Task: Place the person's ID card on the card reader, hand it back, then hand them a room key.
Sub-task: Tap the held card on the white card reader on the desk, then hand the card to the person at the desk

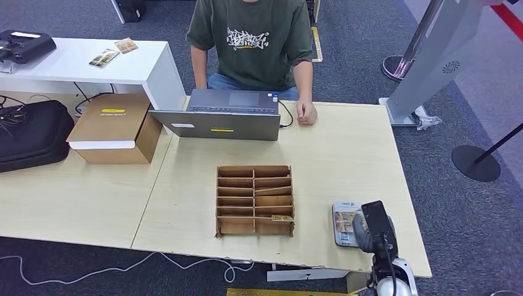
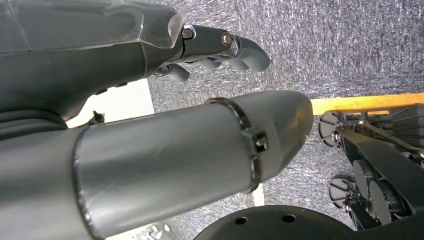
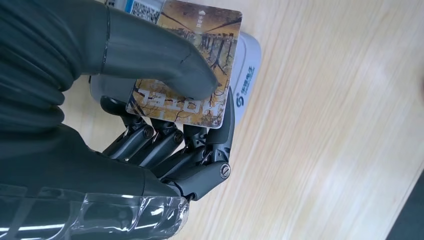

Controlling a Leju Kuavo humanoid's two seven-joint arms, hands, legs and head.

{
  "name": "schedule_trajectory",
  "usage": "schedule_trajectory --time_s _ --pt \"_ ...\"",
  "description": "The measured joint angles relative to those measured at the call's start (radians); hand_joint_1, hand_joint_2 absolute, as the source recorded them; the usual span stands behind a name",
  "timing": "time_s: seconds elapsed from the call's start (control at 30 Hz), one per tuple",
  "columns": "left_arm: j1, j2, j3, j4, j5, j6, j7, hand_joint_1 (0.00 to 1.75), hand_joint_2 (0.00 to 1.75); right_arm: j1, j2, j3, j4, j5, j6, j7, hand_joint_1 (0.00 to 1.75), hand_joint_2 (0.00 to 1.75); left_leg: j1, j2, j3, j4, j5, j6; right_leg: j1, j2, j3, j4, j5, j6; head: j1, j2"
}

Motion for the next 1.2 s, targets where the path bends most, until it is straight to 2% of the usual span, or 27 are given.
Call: schedule_trajectory --time_s 0.57,1.2 --pt "0.001 0.010 0.000 0.000 0.003 -0.017 0.003 0.00 0.00 0.008 -0.056 0.004 -0.018 0.019 0.008 0.001 1.75 1.75 0.000 0.000 0.000 0.000 0.000 0.000 0.000 0.000 0.000 0.000 0.000 0.000 0.000 0.000" --pt "0.000 0.019 0.000 0.000 0.017 -0.019 0.009 0.00 0.00 0.002 -0.072 0.033 0.019 0.020 0.055 0.024 1.75 1.75 0.000 0.000 0.000 0.000 0.000 0.000 0.000 0.000 0.000 0.000 0.000 0.000 0.000 0.000"
